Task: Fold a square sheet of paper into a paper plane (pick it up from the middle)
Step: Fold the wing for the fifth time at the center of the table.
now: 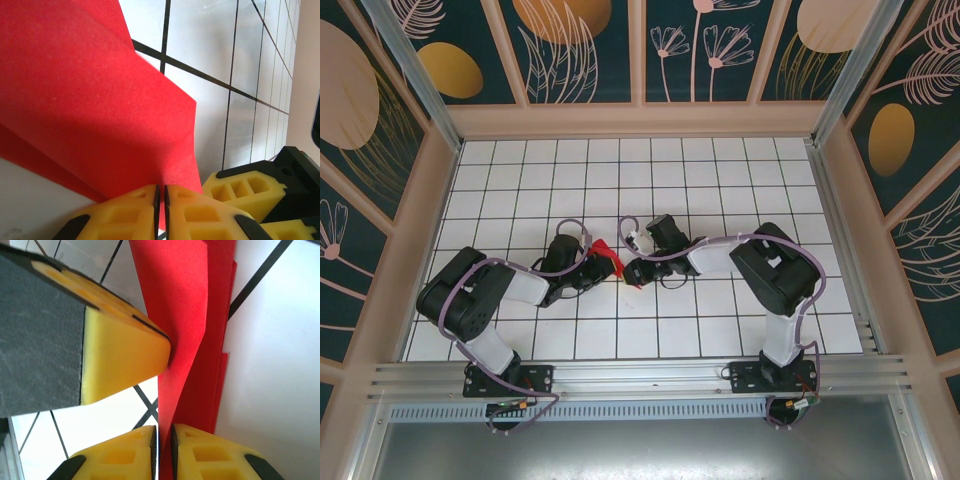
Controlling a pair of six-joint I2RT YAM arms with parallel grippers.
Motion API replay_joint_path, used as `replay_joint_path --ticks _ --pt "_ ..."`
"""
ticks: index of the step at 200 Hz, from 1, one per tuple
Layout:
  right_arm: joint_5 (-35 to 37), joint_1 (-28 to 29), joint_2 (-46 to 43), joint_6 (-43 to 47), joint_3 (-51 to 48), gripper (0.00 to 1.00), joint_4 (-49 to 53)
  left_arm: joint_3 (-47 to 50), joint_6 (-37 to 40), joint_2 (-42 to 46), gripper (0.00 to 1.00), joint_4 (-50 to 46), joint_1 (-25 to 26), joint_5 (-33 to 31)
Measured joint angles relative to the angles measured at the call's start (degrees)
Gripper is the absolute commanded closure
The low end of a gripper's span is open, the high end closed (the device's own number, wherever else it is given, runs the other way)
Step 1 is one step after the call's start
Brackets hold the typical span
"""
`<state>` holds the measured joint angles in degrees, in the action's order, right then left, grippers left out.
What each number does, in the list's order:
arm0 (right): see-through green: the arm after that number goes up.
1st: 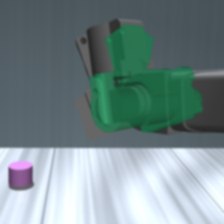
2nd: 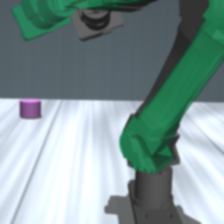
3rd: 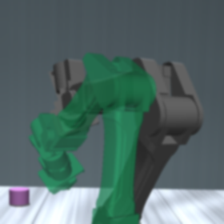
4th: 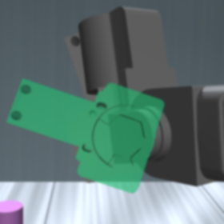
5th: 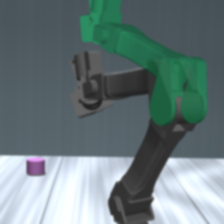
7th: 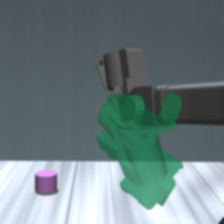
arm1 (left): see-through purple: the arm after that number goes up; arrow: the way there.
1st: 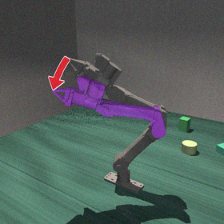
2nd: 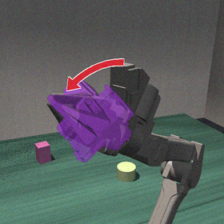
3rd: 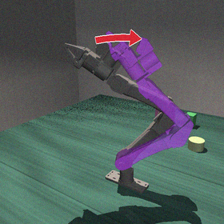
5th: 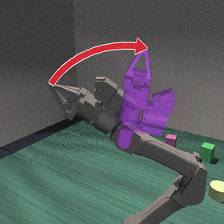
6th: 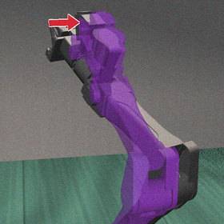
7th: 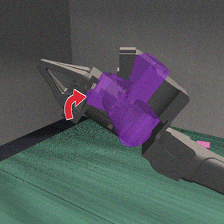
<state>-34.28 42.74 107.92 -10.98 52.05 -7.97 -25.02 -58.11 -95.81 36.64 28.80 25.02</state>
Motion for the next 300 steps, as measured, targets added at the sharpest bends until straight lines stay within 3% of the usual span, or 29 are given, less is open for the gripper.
replay_joint_path --ticks 35,84,140,192,300 --pt "0.3 0.0 -0.1 3.6 0.0 0.85 0.7 -0.2 0.0 0.0 0.85 -0.5 0.0 0.0" --pt "0.5 -0.2 -0.3 6.6 -0.5 1.0 0.8 -1.0 0.0 0.0 0.85 -2.1 0.0 0.0" --pt "-2.5 -1.6 -0.3 6.0 -1.4 1.0 -0.5 -2.1 1.1 0.1 0.82 -3.5 0.1 0.0" --pt "-8.3 -2.6 0.9 0.0 -1.6 1.0 -3.2 -1.4 1.5 2.2 0.81 -0.4 0.1 1.6" --pt "-9.8 -2.7 2.8 -3.5 -0.3 1.0 -2.4 -0.9 1.6 -0.3 0.83 0.8 0.1 2.8"
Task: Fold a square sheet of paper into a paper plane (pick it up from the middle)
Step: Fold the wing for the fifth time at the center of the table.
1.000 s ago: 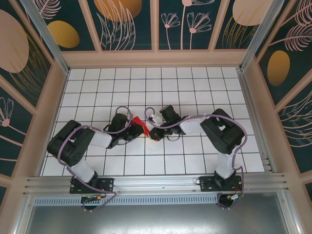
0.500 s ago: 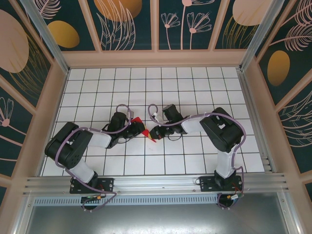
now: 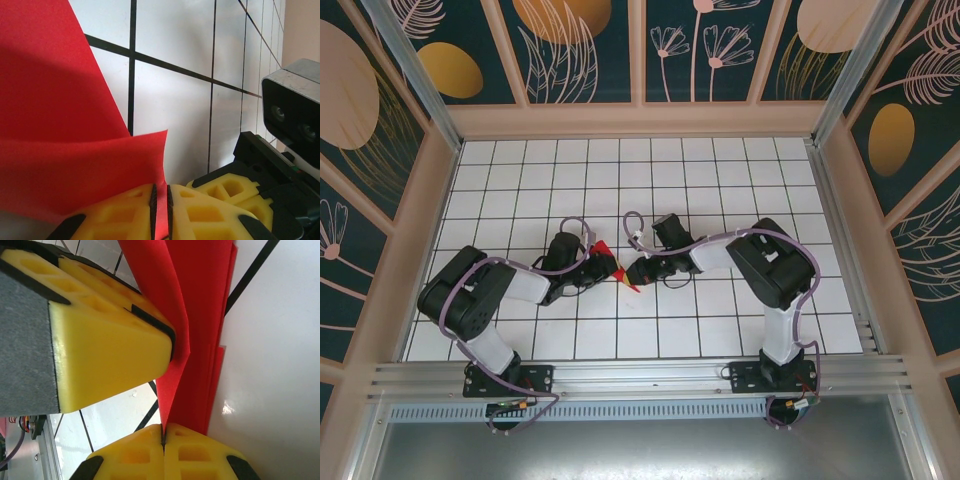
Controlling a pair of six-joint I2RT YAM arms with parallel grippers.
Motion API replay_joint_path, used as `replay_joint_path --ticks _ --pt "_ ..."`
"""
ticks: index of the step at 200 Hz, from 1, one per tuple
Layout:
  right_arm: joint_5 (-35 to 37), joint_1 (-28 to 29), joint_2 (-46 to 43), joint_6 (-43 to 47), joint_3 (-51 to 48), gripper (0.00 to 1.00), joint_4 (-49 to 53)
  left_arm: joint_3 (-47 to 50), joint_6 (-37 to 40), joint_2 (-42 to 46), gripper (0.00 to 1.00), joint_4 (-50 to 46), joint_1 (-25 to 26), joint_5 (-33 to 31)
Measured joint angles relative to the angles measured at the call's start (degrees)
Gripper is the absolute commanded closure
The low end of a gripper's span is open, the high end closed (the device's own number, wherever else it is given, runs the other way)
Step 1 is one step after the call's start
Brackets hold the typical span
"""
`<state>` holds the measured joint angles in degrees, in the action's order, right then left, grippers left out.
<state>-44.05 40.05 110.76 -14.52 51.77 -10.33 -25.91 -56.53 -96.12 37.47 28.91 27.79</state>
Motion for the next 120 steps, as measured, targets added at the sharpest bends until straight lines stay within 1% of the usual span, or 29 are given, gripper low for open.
replay_joint_path --ticks 18,65,91,120 --pt "0.0 0.0 0.0 0.0 0.2 1.0 0.5 0.0 0.5 -0.1 0.84 -0.3 0.0 -0.7" --pt "1.0 0.1 -0.7 0.2 0.4 0.88 1.8 -0.4 1.4 -0.7 0.85 -0.9 0.0 -1.5" --pt "2.1 0.1 -2.5 0.6 0.1 0.88 4.1 -0.7 1.5 -1.3 0.85 -0.8 0.0 -1.3" --pt "3.3 0.1 -4.4 0.7 -1.0 0.92 5.1 -0.7 1.5 -1.4 0.85 -0.7 0.0 -1.2"
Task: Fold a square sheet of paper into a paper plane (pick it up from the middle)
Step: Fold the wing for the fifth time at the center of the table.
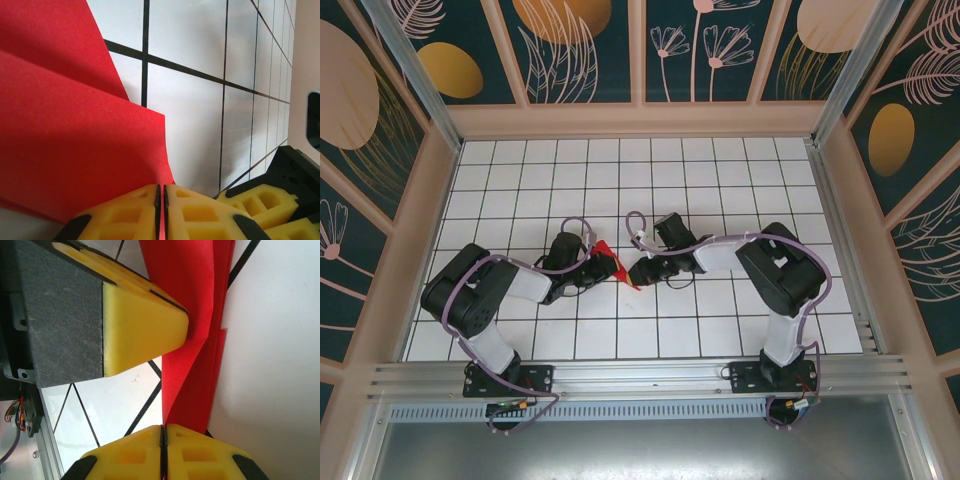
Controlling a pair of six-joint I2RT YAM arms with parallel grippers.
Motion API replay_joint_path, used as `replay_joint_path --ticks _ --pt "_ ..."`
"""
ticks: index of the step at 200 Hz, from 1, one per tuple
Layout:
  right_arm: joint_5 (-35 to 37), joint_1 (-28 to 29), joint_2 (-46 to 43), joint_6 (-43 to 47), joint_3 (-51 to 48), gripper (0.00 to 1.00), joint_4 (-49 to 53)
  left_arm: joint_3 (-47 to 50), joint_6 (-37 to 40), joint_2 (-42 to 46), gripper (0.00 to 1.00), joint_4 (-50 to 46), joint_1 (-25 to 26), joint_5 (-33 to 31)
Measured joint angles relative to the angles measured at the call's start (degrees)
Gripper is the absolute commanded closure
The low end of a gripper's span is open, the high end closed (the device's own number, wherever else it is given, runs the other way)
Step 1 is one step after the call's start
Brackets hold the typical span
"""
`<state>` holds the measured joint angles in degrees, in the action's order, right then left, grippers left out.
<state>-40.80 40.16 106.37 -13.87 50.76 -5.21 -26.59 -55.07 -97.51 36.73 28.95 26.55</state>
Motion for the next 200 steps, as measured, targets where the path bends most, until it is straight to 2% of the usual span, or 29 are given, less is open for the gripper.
replay_joint_path --ticks 20,60,103,120,160,200 --pt "0.7 0.0 0.0 0.0 -0.4 0.97 0.1 0.0 0.0 0.0 0.86 0.1 0.0 0.0" --pt "2.0 0.0 1.0 0.0 -0.5 0.97 0.1 0.0 0.0 0.0 0.85 0.1 0.0 0.0" --pt "4.9 0.9 -0.3 -0.7 0.1 0.83 2.1 -0.1 0.0 -0.1 0.86 0.0 0.0 0.0" --pt "8.0 1.7 -2.9 -1.6 0.1 0.81 4.4 -0.2 0.0 -0.1 0.86 -0.2 0.0 0.0" --pt "13.5 3.2 -6.7 -3.8 2.2 0.98 7.5 -0.2 0.0 -0.1 0.86 -0.3 0.0 0.0" --pt "14.2 5.7 -2.7 -5.2 6.3 1.0 8.6 -0.4 0.0 -0.2 0.87 -0.8 0.0 0.0"
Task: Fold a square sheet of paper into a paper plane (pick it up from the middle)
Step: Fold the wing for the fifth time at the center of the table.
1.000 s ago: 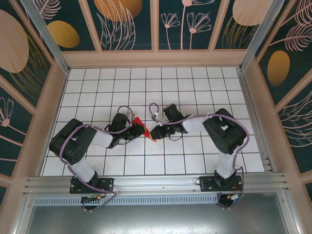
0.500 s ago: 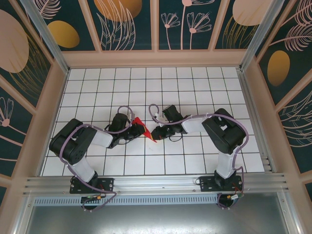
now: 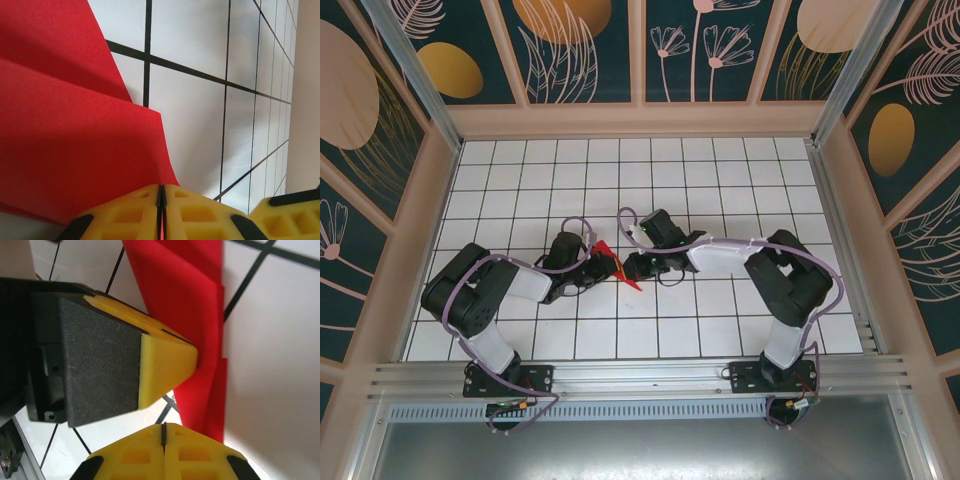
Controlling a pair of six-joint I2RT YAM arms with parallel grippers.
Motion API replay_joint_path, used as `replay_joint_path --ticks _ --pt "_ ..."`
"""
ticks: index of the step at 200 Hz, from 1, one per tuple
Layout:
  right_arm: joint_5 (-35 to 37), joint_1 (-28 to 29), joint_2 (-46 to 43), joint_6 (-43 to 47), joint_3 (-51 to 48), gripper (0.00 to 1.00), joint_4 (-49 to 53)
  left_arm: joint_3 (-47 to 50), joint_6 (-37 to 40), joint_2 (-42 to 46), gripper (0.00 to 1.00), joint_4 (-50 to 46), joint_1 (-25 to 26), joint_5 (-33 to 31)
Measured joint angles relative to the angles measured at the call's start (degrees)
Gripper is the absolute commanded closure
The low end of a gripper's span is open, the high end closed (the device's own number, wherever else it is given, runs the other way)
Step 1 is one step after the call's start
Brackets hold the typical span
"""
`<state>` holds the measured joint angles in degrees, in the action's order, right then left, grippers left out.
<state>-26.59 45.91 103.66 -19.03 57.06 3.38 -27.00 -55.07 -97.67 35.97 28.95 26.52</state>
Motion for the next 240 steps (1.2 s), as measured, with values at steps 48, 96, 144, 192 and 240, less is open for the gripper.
replay_joint_path --ticks 48,96,144,192,240 --pt "0.2 0.8 4.8 0.0 2.3 1.0 0.8 -0.1 0.0 0.0 0.88 -0.3 0.0 0.0" --pt "0.9 0.8 5.3 0.2 2.4 1.0 0.9 -1.1 0.2 0.0 0.89 -2.4 0.0 -0.2" --pt "1.4 0.6 4.0 1.4 2.5 1.0 3.0 -2.3 0.7 0.0 0.89 -5.1 0.0 -0.4" --pt "1.5 0.7 0.7 2.9 2.3 1.0 7.0 -3.1 0.7 0.0 0.89 -6.6 0.0 -0.4" --pt "1.7 1.1 0.4 3.7 1.6 1.0 8.1 -3.3 0.7 -0.1 0.89 -7.2 0.0 -0.4"
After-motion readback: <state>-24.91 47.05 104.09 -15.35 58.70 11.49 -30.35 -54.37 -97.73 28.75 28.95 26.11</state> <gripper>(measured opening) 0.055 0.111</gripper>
